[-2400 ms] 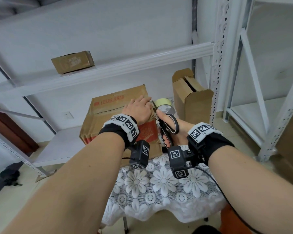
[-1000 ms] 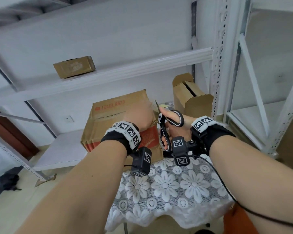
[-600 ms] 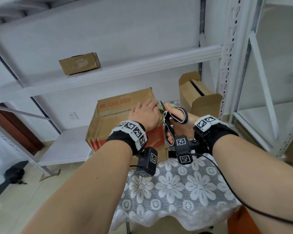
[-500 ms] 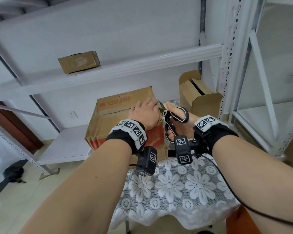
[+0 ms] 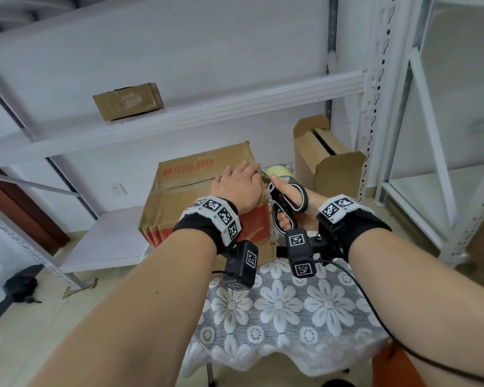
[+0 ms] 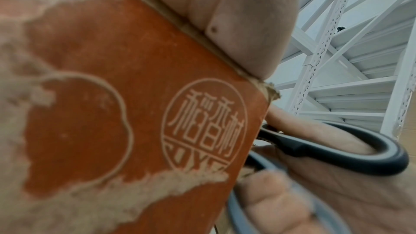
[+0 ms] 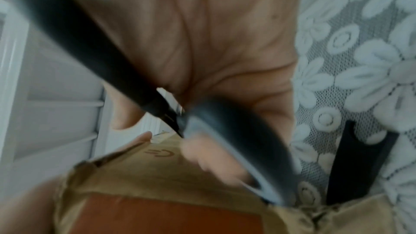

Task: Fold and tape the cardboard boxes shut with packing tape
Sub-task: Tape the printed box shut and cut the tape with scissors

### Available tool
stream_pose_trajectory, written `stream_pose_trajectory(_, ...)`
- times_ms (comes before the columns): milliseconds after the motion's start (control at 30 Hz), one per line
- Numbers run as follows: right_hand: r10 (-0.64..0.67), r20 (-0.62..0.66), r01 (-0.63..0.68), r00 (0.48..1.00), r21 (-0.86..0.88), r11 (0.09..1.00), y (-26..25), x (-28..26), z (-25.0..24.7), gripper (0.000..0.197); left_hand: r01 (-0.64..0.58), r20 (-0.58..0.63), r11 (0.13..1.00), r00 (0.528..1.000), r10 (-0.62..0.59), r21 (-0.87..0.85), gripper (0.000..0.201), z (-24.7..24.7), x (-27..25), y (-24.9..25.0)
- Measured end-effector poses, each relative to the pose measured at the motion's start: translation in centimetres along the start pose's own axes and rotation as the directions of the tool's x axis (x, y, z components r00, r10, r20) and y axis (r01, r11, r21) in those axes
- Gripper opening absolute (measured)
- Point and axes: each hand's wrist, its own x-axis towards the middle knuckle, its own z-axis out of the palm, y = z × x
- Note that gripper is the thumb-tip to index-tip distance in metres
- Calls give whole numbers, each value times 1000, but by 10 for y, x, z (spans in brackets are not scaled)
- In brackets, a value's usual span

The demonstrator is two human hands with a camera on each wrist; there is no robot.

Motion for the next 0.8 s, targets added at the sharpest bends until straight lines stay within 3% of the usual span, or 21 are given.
stream_pose_trajectory(133, 0, 67, 0, 998, -6, 1000, 2, -1, -3, 65, -1, 1, 1000, 1000, 1, 4, 51, 0, -2, 1)
stream_pose_trajectory(333, -30, -2, 30, 1000, 48, 998, 7, 6, -8, 54, 9, 6, 1000, 1000, -9, -1, 51, -1, -3, 2)
stream_pose_trajectory(400, 0, -10, 0, 1000, 51, 999, 15, 10, -13, 54, 9, 10, 1000, 1000, -9, -7, 51, -1, -3, 1)
stream_pose_trajectory(533, 84, -33, -87, 996, -74, 993, 34, 20, -30, 73, -1, 0, 1000, 1000, 1, 3, 51, -1, -3, 1)
stream_pose_trajectory(600, 146, -46, -149, 988, -92, 985, 36, 16, -30, 68, 1, 3, 1000, 1000, -1, 0, 51, -1, -2, 1)
stream_pose_trajectory(733, 227, -221, -269, 948, -181, 946, 44, 21, -27, 57, 6, -1, 1000, 1000, -6, 5, 51, -1, -3, 1)
stream_pose_trajectory(800, 200, -318, -281, 927, -233, 931, 49, 28, -27, 52, 6, 0, 1000, 1000, -6, 10, 51, -1, -3, 0)
